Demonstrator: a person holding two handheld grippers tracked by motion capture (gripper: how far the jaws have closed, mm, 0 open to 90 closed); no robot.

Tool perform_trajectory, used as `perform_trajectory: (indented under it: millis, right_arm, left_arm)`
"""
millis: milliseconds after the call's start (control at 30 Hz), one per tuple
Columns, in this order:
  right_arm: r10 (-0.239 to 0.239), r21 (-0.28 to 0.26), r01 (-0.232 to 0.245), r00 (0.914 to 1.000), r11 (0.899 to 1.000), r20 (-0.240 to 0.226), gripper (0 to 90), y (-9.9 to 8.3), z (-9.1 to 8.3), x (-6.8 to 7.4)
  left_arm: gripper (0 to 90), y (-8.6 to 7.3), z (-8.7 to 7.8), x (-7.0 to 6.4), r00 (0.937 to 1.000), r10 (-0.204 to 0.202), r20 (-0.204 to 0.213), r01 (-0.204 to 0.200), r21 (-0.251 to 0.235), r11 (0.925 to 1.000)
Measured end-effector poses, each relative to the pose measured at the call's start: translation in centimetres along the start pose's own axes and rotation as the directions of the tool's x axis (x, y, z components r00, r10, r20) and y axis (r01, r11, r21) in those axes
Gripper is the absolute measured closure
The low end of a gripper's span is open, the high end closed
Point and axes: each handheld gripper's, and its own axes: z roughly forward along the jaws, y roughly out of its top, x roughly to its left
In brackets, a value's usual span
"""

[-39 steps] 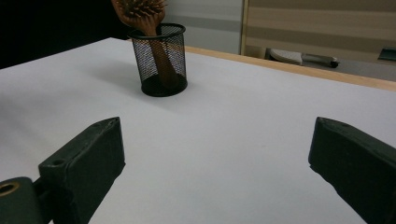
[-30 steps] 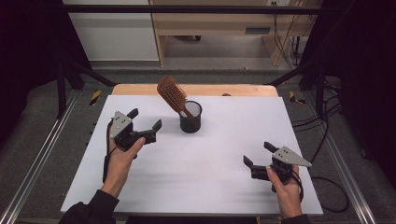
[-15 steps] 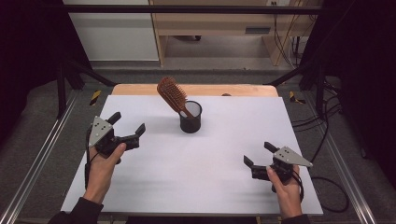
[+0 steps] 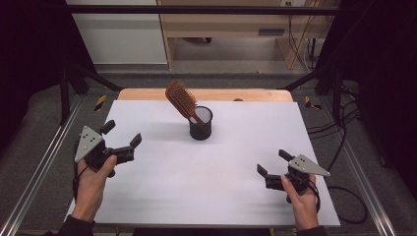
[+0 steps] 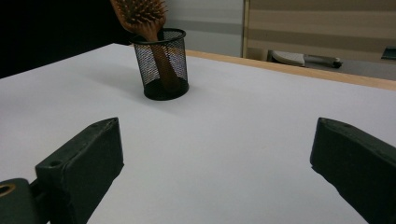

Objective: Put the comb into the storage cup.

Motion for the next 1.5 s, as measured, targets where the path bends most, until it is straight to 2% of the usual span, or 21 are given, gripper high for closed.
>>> perform_trajectory:
  millis: [200, 533, 600, 733, 1067, 1333, 1500]
  right_arm:
    - [-0.013, -0.01, 0.013, 0.9999, 1.0, 0.01, 3.0, 0.1, -0.3, 0.0]
    - [-0.027, -0.03, 0.028, 0.9995, 0.999, 0.015, 3.4, 0.0, -0.7, -0.1]
    - [-0.034, -0.031, 0.034, 0.9993, 0.999, 0.013, 3.4, 0.0, -0.7, 0.0]
    - [-0.044, -0.034, 0.044, 0.999, 0.998, 0.013, 3.5, 0.0, -0.8, 0.0]
    - [-0.055, -0.047, 0.056, 0.9982, 0.997, 0.023, 3.5, -0.1, -0.9, -0.2]
    - [-0.063, -0.057, 0.064, 0.9976, 0.996, 0.028, 3.5, -0.2, -1.1, -0.4]
    - [-0.06, -0.067, 0.063, 0.9976, 0.996, 0.035, 3.4, -0.2, -1.3, -0.6]
  left_arm:
    - [1.2, -0.8, -1.1, 0.7, 0.9998, -0.02, -0.006, 0.02, -0.009, 0.9998]
    - [1.3, -2.6, -2.7, 2.0, 0.9977, -0.043, -0.052, 0.043, -0.007, 0.9991]
    - [1.5, -3.0, -3.0, 2.1, 0.9977, -0.037, -0.057, 0.037, -0.002, 0.9993]
    - [1.5, -4.0, -3.5, 2.3, 0.9967, -0.051, -0.063, 0.051, 0.001, 0.9987]
    - [1.9, -5.2, -4.2, 2.2, 0.9971, -0.056, -0.051, 0.056, 0.009, 0.9984]
    - [2.2, -5.8, -4.5, 1.9, 0.9988, -0.042, -0.026, 0.043, 0.022, 0.9988]
    - [2.3, -6.1, -4.6, 1.8, 0.9987, -0.05, -0.009, 0.05, 0.019, 0.9986]
